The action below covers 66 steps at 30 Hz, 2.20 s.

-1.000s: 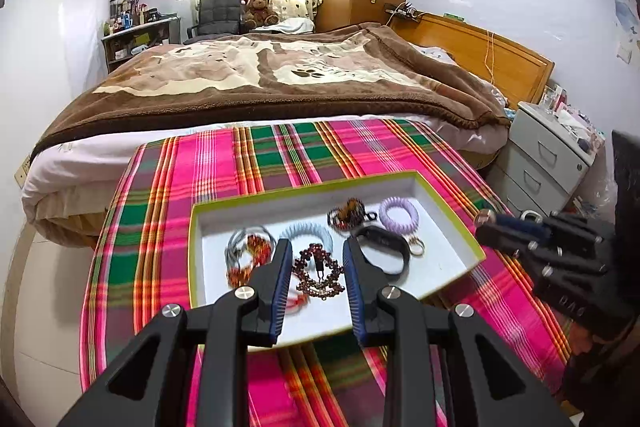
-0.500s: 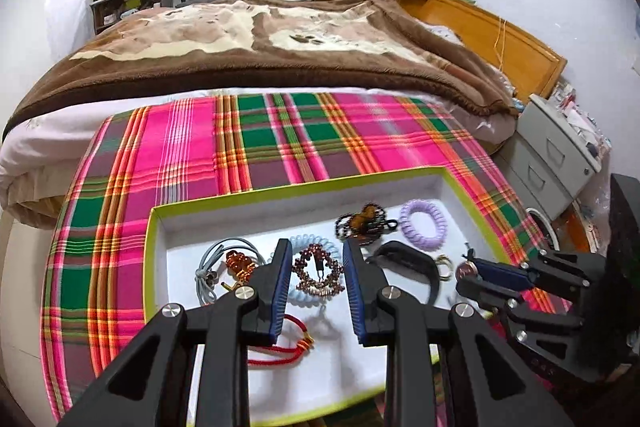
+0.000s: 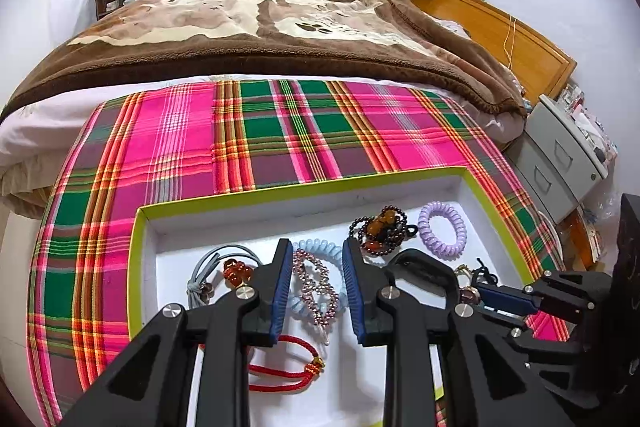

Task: Organize jewelry

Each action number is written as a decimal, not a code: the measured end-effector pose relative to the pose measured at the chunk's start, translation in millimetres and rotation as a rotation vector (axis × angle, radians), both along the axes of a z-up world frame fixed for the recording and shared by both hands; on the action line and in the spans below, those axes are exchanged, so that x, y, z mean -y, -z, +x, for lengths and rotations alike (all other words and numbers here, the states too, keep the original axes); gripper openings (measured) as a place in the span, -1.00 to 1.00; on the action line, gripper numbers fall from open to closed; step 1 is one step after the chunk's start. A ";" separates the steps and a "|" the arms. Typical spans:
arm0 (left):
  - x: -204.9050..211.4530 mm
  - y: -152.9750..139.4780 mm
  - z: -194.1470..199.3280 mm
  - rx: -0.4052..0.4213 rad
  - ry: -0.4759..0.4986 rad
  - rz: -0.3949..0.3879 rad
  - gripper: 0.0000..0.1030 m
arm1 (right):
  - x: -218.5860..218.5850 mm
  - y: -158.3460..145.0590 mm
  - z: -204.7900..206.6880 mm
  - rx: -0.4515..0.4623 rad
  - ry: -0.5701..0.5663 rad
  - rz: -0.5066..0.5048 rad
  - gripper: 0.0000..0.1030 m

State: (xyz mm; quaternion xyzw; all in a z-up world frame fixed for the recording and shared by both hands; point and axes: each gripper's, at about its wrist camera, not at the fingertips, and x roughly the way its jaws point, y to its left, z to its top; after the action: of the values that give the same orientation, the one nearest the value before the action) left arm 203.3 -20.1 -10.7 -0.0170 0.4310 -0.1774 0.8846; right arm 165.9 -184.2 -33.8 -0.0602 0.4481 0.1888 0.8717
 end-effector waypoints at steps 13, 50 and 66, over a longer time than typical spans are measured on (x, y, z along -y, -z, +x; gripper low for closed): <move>-0.1 -4.9 -2.5 -0.007 0.005 -0.021 -0.48 | 0.8 -2.2 -3.4 0.015 0.018 0.004 -0.27; -15.8 -23.9 -132.2 0.160 -0.301 0.134 -0.16 | 1.9 -52.2 -85.0 0.244 0.231 0.118 -0.21; -11.9 -21.6 -146.1 0.196 -0.327 0.168 -0.16 | -7.3 -54.4 -96.6 0.292 0.241 0.117 0.16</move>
State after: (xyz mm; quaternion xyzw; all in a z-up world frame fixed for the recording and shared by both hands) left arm 57.3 -8.2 10.9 0.0042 0.3477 0.0044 0.9376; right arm 69.3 -176.9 20.6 0.0178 0.3094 0.0979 0.9457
